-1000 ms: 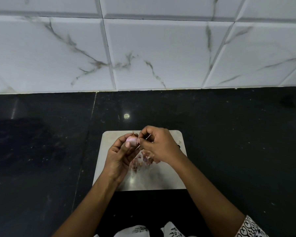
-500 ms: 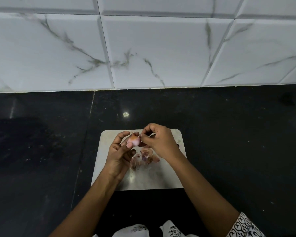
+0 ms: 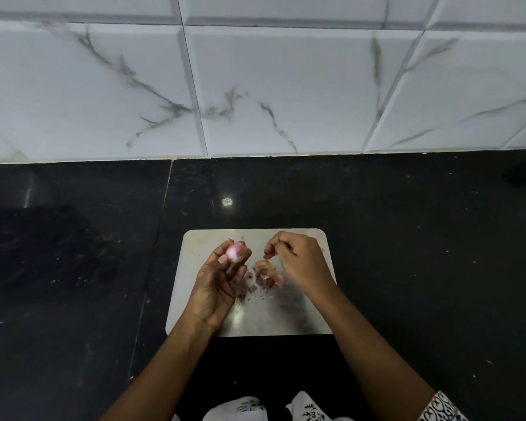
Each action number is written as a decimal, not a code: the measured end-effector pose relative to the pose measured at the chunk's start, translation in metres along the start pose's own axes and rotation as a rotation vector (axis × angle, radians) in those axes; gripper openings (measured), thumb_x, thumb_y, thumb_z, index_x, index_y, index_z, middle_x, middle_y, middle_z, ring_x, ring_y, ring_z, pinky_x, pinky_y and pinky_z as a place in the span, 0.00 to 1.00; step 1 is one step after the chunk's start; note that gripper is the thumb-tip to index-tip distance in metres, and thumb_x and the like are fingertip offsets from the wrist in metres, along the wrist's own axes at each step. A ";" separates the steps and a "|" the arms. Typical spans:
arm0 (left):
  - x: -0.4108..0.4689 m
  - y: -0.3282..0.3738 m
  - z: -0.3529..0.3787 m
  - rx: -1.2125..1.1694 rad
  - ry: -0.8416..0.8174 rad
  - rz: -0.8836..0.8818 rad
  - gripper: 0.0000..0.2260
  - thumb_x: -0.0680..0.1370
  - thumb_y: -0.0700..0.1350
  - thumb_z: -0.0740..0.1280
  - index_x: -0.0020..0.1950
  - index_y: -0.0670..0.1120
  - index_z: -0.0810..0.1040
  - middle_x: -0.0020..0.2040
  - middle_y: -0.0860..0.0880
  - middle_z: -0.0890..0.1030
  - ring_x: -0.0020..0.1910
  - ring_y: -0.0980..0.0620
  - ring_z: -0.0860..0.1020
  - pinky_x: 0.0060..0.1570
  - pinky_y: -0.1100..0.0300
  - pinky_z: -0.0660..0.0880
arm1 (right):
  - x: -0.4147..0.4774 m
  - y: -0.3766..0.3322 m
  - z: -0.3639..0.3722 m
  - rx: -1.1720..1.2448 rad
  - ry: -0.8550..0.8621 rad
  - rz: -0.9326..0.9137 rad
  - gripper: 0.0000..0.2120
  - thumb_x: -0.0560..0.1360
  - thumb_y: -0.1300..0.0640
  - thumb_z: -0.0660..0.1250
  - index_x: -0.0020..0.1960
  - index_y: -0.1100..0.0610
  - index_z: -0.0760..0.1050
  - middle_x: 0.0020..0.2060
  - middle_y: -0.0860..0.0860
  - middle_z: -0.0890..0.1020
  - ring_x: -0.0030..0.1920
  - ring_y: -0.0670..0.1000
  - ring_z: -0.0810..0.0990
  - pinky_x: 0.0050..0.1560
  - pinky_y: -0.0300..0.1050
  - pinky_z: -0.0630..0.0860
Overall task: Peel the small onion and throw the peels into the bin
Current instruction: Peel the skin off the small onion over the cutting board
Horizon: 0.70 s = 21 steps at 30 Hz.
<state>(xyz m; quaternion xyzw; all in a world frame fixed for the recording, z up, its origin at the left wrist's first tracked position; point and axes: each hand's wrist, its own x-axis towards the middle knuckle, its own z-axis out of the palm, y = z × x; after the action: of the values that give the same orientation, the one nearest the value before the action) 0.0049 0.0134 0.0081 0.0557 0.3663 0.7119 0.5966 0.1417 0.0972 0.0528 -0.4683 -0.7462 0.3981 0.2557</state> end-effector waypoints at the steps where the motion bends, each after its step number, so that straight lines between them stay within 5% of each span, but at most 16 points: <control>1: 0.001 0.000 -0.001 0.004 0.001 -0.005 0.08 0.73 0.40 0.67 0.51 0.44 0.80 0.46 0.46 0.86 0.44 0.51 0.84 0.36 0.64 0.80 | 0.001 -0.002 -0.001 -0.018 -0.059 0.034 0.14 0.77 0.61 0.57 0.43 0.56 0.80 0.39 0.48 0.84 0.42 0.44 0.82 0.49 0.44 0.78; 5: 0.002 0.001 0.000 0.062 -0.009 0.004 0.24 0.52 0.48 0.82 0.46 0.47 0.85 0.48 0.46 0.85 0.46 0.50 0.84 0.37 0.63 0.80 | 0.003 -0.006 -0.007 -0.154 -0.199 0.029 0.12 0.78 0.56 0.57 0.54 0.53 0.79 0.47 0.49 0.84 0.49 0.46 0.81 0.54 0.47 0.77; 9: -0.001 0.001 0.005 0.131 -0.012 0.018 0.17 0.63 0.45 0.76 0.50 0.49 0.82 0.48 0.46 0.85 0.49 0.47 0.84 0.35 0.59 0.81 | -0.003 -0.003 -0.005 -0.173 -0.004 -0.077 0.03 0.72 0.57 0.69 0.46 0.52 0.79 0.41 0.44 0.83 0.41 0.42 0.80 0.44 0.39 0.77; 12: -0.003 0.000 0.008 0.219 -0.013 0.061 0.19 0.60 0.49 0.79 0.50 0.51 0.83 0.51 0.45 0.84 0.48 0.46 0.84 0.36 0.58 0.80 | -0.005 0.002 0.002 -0.237 -0.196 -0.027 0.08 0.72 0.56 0.71 0.51 0.53 0.77 0.50 0.46 0.76 0.47 0.44 0.78 0.43 0.33 0.73; 16: -0.005 0.000 0.004 0.368 0.000 0.181 0.14 0.67 0.40 0.71 0.50 0.53 0.84 0.52 0.50 0.84 0.51 0.49 0.82 0.47 0.53 0.80 | -0.008 0.001 0.002 -0.319 -0.264 -0.020 0.13 0.76 0.51 0.64 0.60 0.53 0.76 0.58 0.48 0.76 0.56 0.48 0.76 0.52 0.41 0.71; 21: -0.004 0.003 -0.004 0.466 -0.002 0.275 0.18 0.65 0.37 0.74 0.53 0.49 0.81 0.51 0.53 0.84 0.51 0.53 0.82 0.46 0.59 0.80 | -0.008 -0.006 -0.008 -0.170 -0.006 -0.097 0.08 0.75 0.56 0.67 0.53 0.53 0.81 0.49 0.46 0.77 0.48 0.43 0.77 0.49 0.39 0.76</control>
<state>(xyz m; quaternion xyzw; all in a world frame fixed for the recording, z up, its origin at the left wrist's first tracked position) 0.0015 0.0080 0.0090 0.2413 0.5087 0.6827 0.4656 0.1483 0.0915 0.0625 -0.4505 -0.7998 0.3219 0.2317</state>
